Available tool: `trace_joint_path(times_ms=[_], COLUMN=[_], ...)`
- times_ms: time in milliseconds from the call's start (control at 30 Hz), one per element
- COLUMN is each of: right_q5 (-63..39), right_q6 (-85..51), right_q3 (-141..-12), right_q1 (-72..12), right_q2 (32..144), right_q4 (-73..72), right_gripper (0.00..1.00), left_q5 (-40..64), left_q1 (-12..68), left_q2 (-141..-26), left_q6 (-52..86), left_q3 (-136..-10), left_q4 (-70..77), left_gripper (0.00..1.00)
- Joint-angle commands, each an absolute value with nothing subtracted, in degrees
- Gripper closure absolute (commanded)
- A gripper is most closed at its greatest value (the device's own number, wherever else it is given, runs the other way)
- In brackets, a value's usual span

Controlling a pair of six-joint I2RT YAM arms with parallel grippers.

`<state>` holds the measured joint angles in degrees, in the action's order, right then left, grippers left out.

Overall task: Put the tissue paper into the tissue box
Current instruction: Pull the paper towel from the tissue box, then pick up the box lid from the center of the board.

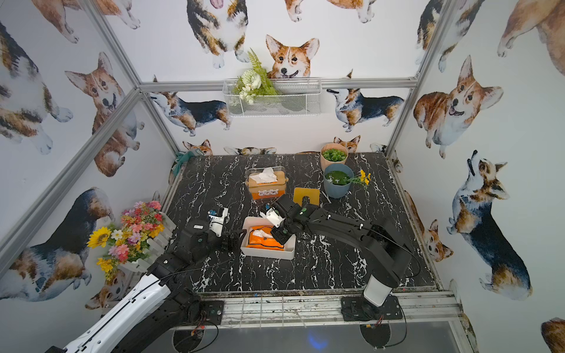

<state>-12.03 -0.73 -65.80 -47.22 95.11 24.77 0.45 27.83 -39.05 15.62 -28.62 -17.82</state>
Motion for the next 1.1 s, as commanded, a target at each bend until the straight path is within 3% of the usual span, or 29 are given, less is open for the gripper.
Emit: trace_joint_path(times_ms=[0,100,433,467,567,767,833,900,1067], right_q5=[-13.8,-14.1,-14.4,-14.5,-13.5,-12.2,-8.3,-3.3,6.2], right_q6=[0.0,-0.2,-0.2,-0.1,-0.7,-8.6,-12.8,-16.1,-21.1], right_q3=[-66.5,-66.4,-64.4,-64.2,-64.3,-62.6,-61.5,-60.9,-60.6], right_q1=[-47.1,-47.0,-46.3,-46.3,-45.9,-42.6,-41.2,-39.9,-36.0], right_q2=[94.4,93.0,87.9,87.4,85.9,78.9,76.4,75.1,76.4], right_q4=[26.0,24.9,22.9,22.9,22.7,15.3,13.3,13.1,18.4], right_gripper=[0.94,1.0,1.0,0.95,0.64,0.38,0.21,0.13,0.09], left_q5=[1.1,1.0,1.1,1.1,1.0,0.9,0.9,1.0,1.0], left_q1=[27.8,27.8,27.8,27.8,27.8,27.8,27.8,27.8,27.8], left_q2=[-39.1,-39.1,-39.0,-39.0,-39.1,-39.0,-38.9,-39.0,-39.1], left_q6=[15.3,15.3,15.3,15.3,15.3,15.3,15.4,15.3,15.3], left_q3=[-28.6,-28.5,-28.5,-28.5,-28.5,-28.5,-28.5,-28.5,-28.5], left_q4=[-16.5,-16.5,-16.5,-16.5,-16.5,-16.5,-16.5,-16.5,-16.4], left_gripper=[0.0,0.0,0.0,0.0,0.0,0.0,0.0,0.0,0.0])
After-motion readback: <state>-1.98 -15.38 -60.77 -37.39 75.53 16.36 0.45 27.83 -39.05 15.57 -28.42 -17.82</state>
